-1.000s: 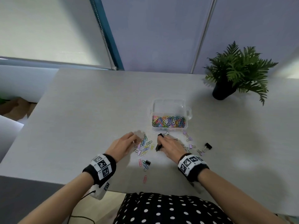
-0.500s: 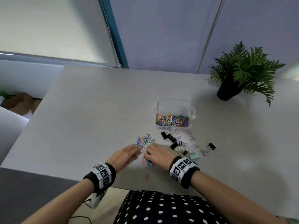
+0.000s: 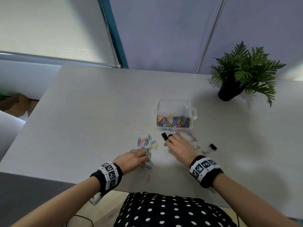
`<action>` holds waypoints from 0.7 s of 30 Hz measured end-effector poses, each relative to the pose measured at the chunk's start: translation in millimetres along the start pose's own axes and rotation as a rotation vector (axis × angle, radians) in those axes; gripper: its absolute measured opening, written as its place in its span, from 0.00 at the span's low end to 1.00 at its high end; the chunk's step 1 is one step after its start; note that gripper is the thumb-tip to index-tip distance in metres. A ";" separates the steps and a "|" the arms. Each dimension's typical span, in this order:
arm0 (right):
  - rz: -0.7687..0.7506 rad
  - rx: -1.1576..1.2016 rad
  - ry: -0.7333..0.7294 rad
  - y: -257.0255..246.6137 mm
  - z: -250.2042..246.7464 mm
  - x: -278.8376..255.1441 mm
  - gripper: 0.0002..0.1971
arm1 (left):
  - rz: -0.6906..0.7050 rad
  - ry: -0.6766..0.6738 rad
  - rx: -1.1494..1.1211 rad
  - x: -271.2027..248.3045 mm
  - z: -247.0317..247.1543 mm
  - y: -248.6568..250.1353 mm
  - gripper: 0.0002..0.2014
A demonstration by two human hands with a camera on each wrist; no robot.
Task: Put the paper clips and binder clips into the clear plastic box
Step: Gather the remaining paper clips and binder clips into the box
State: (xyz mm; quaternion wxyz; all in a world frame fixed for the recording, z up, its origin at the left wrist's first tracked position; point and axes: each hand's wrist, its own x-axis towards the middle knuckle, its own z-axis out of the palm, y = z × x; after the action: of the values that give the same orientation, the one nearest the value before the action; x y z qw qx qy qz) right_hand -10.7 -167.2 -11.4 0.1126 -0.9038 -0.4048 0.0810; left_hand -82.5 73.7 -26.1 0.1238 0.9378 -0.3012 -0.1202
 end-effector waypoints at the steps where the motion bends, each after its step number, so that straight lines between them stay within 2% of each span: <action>1: -0.034 0.026 -0.017 -5.2 2.6 3.2 0.19 | -0.002 -0.023 0.043 1.8 1.9 0.9 0.11; 3: -0.070 0.061 -0.069 -14.7 10.9 10.3 0.18 | -0.028 -0.004 0.086 2.8 1.7 5.4 0.11; 5: -0.076 0.063 -0.151 -20.3 20.4 14.8 0.17 | -0.112 0.023 0.020 2.1 0.1 11.7 0.12; 8: -0.044 0.091 -0.236 -21.4 24.9 16.1 0.15 | -0.249 -0.015 -0.082 -3.9 3.5 13.8 0.20; 11: -0.055 0.182 -0.289 -23.8 19.5 16.8 0.06 | -0.237 -0.056 -0.103 -8.8 4.0 9.2 0.05; 14: 0.026 0.309 -0.297 -38.1 16.8 20.1 0.05 | -0.148 -0.098 -0.066 -7.6 7.7 0.3 0.17; 15: 0.056 0.333 -0.278 -43.4 20.7 21.6 0.05 | -0.131 -0.118 -0.054 -5.3 5.8 -0.3 0.18; 19: 0.136 0.297 -0.309 -61.0 33.7 29.1 0.12 | -0.003 -0.125 -0.013 3.4 2.5 0.4 0.13; 21: 0.134 0.224 -0.300 -65.5 33.9 30.9 0.14 | -0.001 -0.089 0.001 5.0 0.3 0.2 0.13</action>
State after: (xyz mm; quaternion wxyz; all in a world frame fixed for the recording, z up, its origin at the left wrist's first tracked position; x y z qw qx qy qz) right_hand -45.1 -96.9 -28.1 0.1453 -0.8885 -0.3442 0.2664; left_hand -78.7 70.6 -27.1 0.1098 0.9317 -0.3061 -0.1616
